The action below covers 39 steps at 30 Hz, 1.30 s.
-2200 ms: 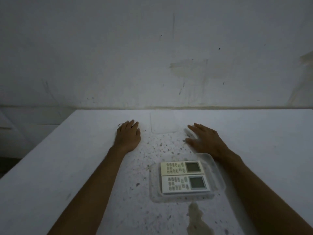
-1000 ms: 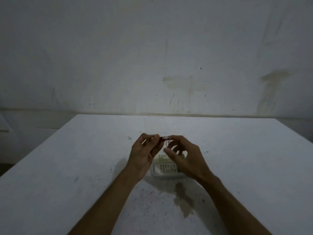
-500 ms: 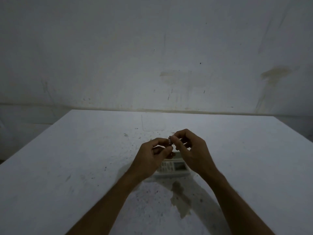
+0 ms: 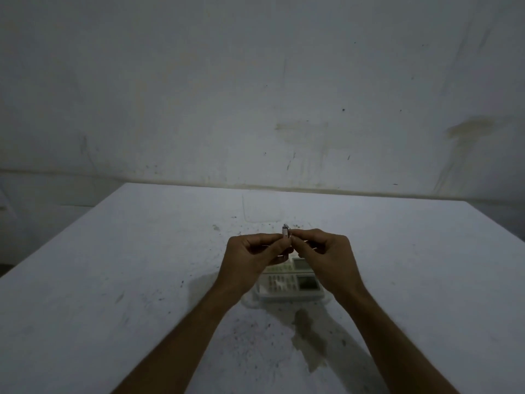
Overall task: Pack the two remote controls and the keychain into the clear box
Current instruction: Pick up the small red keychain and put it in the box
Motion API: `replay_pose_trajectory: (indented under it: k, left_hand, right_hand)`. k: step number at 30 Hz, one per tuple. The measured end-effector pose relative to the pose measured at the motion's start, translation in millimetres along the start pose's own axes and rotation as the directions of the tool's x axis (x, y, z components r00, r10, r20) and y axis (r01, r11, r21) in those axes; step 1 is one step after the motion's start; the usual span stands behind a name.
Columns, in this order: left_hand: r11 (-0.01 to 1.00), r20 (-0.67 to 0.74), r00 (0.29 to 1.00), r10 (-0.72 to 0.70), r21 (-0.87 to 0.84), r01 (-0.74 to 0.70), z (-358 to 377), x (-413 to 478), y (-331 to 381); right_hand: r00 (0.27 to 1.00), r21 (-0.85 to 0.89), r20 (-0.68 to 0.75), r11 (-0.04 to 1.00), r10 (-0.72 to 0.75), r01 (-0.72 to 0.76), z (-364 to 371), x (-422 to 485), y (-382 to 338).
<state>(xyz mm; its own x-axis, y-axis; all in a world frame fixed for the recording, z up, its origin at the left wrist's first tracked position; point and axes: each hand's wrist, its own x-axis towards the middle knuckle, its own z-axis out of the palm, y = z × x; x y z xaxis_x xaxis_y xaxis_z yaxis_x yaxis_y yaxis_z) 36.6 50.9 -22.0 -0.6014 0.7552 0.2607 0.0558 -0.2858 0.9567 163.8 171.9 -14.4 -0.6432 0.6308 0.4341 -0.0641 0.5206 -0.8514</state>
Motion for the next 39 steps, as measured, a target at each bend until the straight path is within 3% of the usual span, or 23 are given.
replay_pose_trajectory:
  k: [10,18,24,29,34,39]
  left_hand:
    - [0.999,-0.062,0.998,0.021,0.029,-0.019,0,3,-2]
    - [0.992,-0.054,0.997,0.059,0.112,-0.053,-4,6,-6]
    - [0.998,-0.052,0.998,0.047,-0.043,-0.049,-7,4,4]
    - [0.987,0.007,1.000,-0.006,-0.159,0.007,-8,5,6]
    - [0.996,0.078,0.997,-0.012,-0.085,0.019,-3,-1,4]
    - [0.998,0.042,0.997,0.062,0.032,-0.063,1,-2,6]
  right_hand:
    - [0.998,-0.118,0.053,0.992,-0.047,0.053,-1,1,4]
    - [0.996,0.120,0.027,0.989,0.081,-0.083,8,-3,-3]
    - [0.986,0.280,0.099,0.947,0.134,-0.157,7,-7,-12]
    - [0.952,0.507,0.232,0.811,0.197,-0.292,1,-5,-18]
    - [0.931,0.503,0.295,0.794,0.214,-0.342,-3,-4,-19]
    - [0.932,0.513,0.289,0.786,0.219,-0.344,-7,-4,-20]
